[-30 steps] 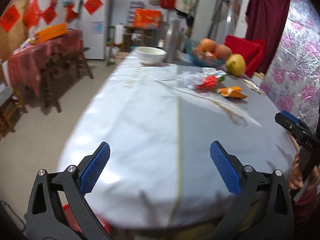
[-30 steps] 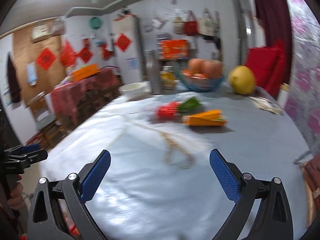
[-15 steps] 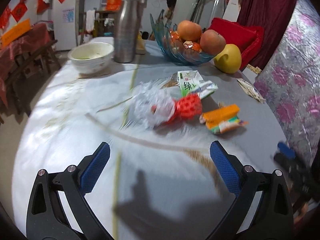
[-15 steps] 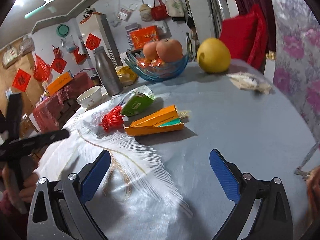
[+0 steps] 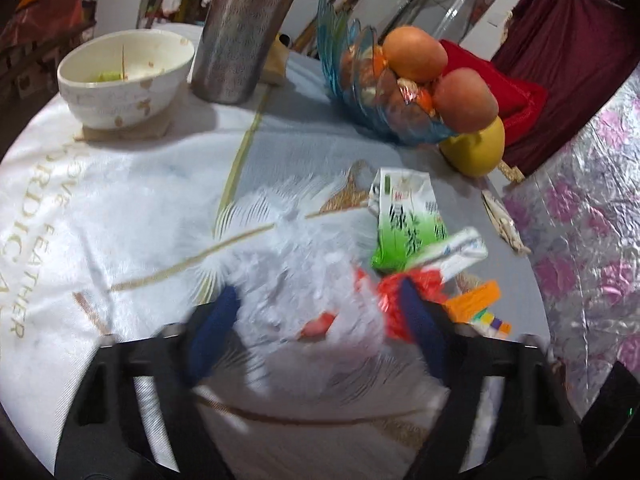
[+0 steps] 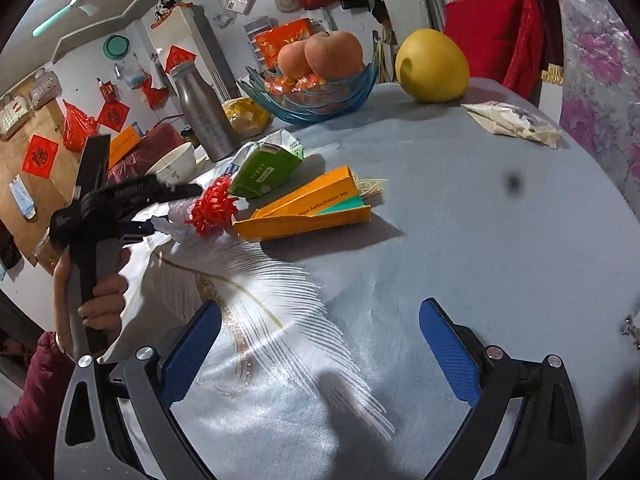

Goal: Collect trash
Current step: 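Grasp the crumpled white plastic bag with the left gripper, then grasp the red string tassel with the right gripper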

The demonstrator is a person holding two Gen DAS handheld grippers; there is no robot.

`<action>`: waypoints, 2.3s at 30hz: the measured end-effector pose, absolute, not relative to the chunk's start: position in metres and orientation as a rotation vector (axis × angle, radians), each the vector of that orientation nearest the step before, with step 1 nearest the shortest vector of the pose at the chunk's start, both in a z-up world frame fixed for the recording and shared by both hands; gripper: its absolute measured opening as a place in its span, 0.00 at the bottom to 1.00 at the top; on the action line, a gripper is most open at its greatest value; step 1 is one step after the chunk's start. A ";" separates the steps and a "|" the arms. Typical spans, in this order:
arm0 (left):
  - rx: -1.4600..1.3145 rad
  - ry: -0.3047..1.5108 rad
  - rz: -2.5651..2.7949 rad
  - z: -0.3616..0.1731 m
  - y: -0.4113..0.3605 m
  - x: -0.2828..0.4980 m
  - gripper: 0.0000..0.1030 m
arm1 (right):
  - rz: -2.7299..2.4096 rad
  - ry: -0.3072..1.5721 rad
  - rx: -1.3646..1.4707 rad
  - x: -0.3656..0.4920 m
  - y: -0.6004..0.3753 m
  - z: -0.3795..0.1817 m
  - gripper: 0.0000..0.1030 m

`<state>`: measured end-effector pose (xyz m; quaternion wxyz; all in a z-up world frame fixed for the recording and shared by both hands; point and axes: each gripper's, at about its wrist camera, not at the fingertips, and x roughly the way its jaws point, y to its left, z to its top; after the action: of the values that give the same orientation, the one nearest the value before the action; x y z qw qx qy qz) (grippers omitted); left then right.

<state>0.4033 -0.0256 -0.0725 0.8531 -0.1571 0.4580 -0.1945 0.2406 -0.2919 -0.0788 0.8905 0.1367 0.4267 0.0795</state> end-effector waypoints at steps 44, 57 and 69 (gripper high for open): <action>-0.193 0.775 -0.285 -0.051 -0.003 0.297 0.32 | 0.298 0.920 0.400 0.263 -0.286 -0.065 0.93; -0.345 0.749 -0.294 -0.044 0.029 0.297 0.32 | 0.451 0.954 0.043 0.331 -0.159 -0.063 0.72; -0.306 0.725 -0.276 -0.042 0.022 0.295 0.32 | 0.432 0.841 0.078 0.310 -0.174 -0.050 0.16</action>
<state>0.2955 0.0224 -0.0415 0.9144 -0.1487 0.3520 -0.1338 0.3105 -0.1735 -0.0501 0.8896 0.0377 0.4049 0.2080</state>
